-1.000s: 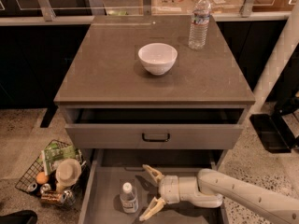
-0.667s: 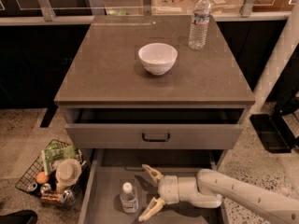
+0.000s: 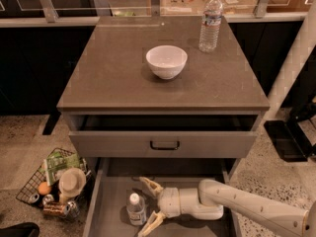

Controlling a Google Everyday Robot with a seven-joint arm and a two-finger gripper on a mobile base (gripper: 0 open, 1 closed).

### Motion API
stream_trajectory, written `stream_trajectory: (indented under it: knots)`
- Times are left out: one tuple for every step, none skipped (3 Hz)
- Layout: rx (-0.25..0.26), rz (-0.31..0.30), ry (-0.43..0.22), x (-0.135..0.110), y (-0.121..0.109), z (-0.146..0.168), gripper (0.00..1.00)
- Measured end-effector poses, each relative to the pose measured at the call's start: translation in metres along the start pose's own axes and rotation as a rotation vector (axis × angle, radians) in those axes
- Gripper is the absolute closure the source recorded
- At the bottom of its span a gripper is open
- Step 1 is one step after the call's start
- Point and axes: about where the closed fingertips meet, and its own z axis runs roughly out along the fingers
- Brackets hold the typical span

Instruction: Pick blue plastic bottle from middle drawer and place on counter

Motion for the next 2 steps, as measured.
stream_trajectory:
  knots:
    - [-0.003,0.001,-0.002,-0.0003,0.0009,0.0015,0.17]
    - [-0.006,0.001,-0.004,-0.0008,0.0016,0.003,0.4]
